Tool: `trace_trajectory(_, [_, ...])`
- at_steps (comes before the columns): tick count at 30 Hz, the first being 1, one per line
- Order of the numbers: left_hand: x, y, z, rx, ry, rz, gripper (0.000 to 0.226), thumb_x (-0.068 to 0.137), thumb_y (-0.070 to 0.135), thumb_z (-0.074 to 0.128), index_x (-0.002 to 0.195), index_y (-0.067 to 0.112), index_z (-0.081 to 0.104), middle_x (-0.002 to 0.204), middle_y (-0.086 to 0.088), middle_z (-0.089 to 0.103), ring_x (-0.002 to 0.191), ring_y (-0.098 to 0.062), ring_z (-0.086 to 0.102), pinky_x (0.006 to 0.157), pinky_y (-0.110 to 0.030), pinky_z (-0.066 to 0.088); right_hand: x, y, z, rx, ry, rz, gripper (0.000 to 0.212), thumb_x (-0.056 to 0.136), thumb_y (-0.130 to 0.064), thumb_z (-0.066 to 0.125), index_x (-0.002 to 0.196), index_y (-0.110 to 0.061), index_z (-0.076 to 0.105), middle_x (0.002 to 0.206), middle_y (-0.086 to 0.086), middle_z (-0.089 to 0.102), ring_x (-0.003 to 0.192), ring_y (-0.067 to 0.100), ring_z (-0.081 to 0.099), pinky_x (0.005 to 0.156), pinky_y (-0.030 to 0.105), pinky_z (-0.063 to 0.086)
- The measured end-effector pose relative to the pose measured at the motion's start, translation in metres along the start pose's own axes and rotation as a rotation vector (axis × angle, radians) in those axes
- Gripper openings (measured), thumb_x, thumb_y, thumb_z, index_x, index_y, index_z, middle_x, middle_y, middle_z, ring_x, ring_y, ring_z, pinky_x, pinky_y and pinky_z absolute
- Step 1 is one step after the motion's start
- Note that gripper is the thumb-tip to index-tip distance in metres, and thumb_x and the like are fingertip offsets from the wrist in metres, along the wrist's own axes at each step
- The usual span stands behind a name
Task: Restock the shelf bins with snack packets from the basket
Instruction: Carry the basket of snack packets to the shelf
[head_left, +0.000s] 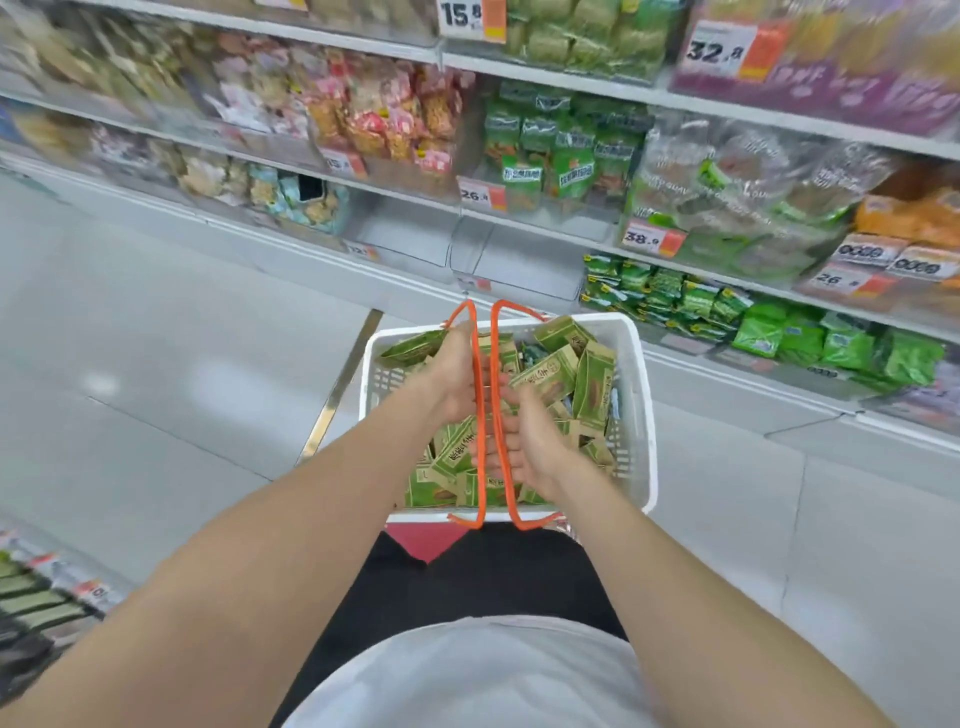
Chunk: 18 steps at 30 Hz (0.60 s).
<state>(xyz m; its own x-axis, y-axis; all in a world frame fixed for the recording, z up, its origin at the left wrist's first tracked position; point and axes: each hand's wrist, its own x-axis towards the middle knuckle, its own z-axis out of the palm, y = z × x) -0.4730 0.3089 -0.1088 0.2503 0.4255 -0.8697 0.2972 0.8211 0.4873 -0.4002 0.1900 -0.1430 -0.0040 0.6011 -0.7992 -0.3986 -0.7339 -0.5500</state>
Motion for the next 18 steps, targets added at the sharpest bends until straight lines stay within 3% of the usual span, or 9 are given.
trace_trajectory(4, [0.040, 0.037, -0.042, 0.069, -0.022, -0.042, 0.065, 0.105, 0.060, 0.031, 0.106, 0.003, 0.063, 0.099, -0.018, 0.066, 0.082, -0.034, 0.068, 0.073, -0.043, 0.056, 0.042, -0.022, 0.037, 0.005, 0.061, -0.008, 0.048, 0.106, -0.062, 0.016, 0.115, -0.038, 0.058, 0.107, 0.022, 0.076, 0.100, 0.038, 0.074, 0.100, 0.051, 0.055])
trace_trajectory(7, [0.080, 0.062, -0.082, 0.093, -0.077, -0.097, 0.058, 0.106, 0.054, 0.031, 0.101, 0.004, 0.060, 0.096, -0.018, 0.065, 0.074, -0.030, 0.066, 0.062, -0.039, 0.054, 0.090, -0.037, 0.071, 0.018, 0.138, -0.040, 0.056, 0.104, -0.066, 0.017, 0.118, -0.035, 0.061, 0.099, 0.017, 0.077, 0.087, 0.032, 0.073, 0.091, 0.048, 0.058])
trace_trajectory(11, [0.138, 0.081, -0.125, 0.160, -0.164, -0.157, 0.061, 0.105, 0.056, 0.031, 0.109, 0.001, 0.057, 0.097, -0.018, 0.063, 0.080, -0.029, 0.060, 0.070, -0.042, 0.052, 0.160, -0.029, 0.113, 0.058, 0.259, -0.035, 0.059, 0.098, -0.077, 0.019, 0.120, -0.043, 0.061, 0.102, 0.012, 0.077, 0.089, 0.026, 0.077, 0.082, 0.043, 0.061])
trace_trajectory(14, [0.197, 0.091, -0.154, 0.197, -0.206, -0.208, 0.064, 0.104, 0.057, 0.033, 0.114, -0.001, 0.058, 0.092, -0.017, 0.063, 0.080, -0.029, 0.060, 0.077, -0.042, 0.052, 0.226, -0.020, 0.133, 0.112, 0.332, 0.001, 0.071, 0.096, -0.081, 0.021, 0.112, -0.031, 0.069, 0.096, 0.013, 0.078, 0.083, 0.024, 0.075, 0.084, 0.045, 0.060])
trace_trajectory(18, [0.272, 0.088, -0.182, 0.211, -0.164, -0.227, 0.055, 0.103, 0.056, 0.040, 0.112, 0.006, 0.059, 0.094, -0.016, 0.064, 0.080, -0.027, 0.060, 0.080, -0.041, 0.054, 0.307, -0.011, 0.136, 0.112, 0.333, 0.071, 0.077, 0.096, -0.082, 0.020, 0.096, -0.023, 0.070, 0.090, 0.011, 0.079, 0.074, 0.018, 0.073, 0.070, 0.034, 0.053])
